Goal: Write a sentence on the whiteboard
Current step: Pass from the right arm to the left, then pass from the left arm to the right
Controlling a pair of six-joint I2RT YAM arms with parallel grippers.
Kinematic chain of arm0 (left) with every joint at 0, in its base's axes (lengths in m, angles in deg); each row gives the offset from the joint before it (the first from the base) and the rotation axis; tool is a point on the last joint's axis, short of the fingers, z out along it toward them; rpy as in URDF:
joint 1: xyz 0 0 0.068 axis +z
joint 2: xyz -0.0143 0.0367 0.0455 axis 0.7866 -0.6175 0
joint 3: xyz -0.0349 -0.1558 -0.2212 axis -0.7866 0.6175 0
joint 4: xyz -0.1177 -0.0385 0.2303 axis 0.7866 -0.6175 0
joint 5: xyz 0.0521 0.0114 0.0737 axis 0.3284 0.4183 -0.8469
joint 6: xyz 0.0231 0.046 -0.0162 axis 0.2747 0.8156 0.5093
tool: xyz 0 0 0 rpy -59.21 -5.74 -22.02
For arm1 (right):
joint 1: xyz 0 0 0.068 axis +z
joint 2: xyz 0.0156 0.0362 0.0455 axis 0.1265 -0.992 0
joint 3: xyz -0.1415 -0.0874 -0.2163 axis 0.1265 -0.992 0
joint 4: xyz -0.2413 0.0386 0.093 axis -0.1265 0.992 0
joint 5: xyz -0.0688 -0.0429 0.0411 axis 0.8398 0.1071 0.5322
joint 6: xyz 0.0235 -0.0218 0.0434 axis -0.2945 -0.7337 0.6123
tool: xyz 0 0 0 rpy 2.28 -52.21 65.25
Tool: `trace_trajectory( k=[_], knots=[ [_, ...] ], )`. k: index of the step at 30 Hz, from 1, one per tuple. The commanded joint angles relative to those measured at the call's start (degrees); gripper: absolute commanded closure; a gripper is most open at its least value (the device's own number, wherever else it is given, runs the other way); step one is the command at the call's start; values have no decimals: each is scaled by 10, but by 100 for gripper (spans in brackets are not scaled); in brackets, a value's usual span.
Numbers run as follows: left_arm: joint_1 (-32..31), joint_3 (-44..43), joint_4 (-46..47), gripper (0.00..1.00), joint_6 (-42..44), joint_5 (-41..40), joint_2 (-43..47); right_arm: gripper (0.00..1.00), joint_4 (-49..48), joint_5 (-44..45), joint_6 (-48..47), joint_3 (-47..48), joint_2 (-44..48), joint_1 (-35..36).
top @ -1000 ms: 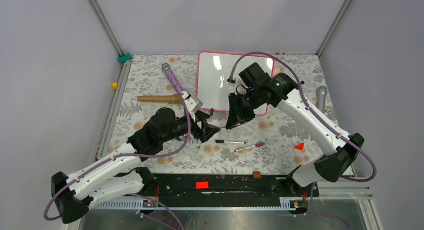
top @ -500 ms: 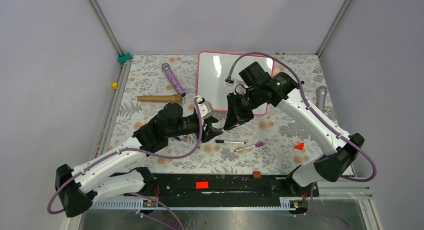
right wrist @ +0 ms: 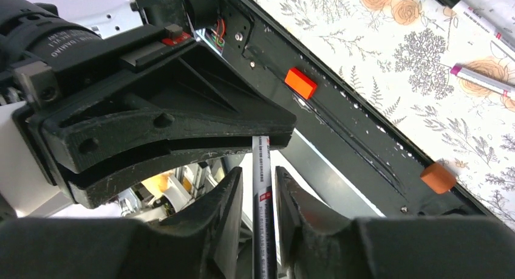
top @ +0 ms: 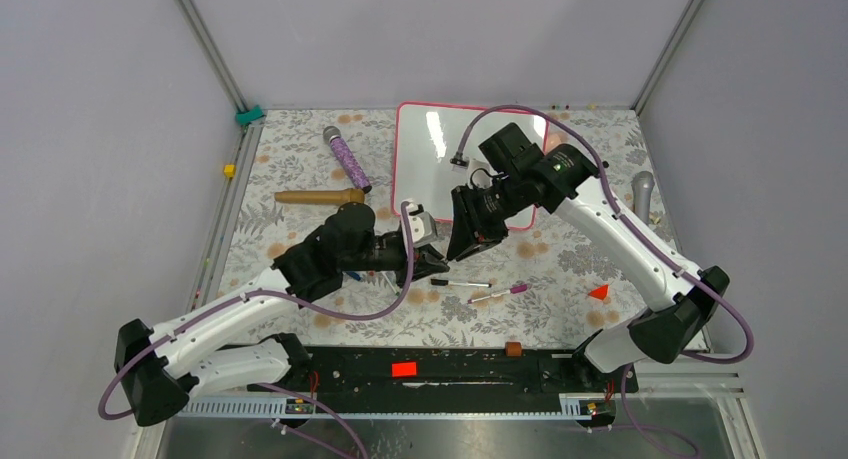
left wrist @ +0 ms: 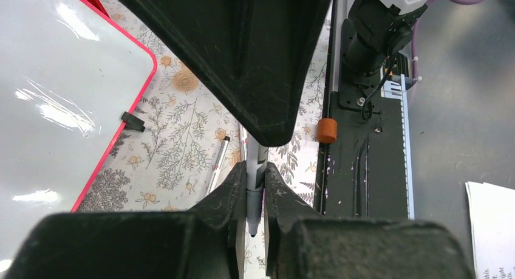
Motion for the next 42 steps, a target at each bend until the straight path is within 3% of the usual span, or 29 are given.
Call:
trace_trajectory(
  k=[1, 16, 42],
  knots=[
    [2, -25, 14, 100, -17, -18, 19, 64, -41, 9, 18, 2, 29, 0],
    [2, -17, 27, 100, -37, -13, 33, 68, -62, -10, 30, -17, 31, 0],
    [0, -61, -17, 100, 27, 6, -9, 83, -39, -50, 16, -21, 9, 3]
  ],
)
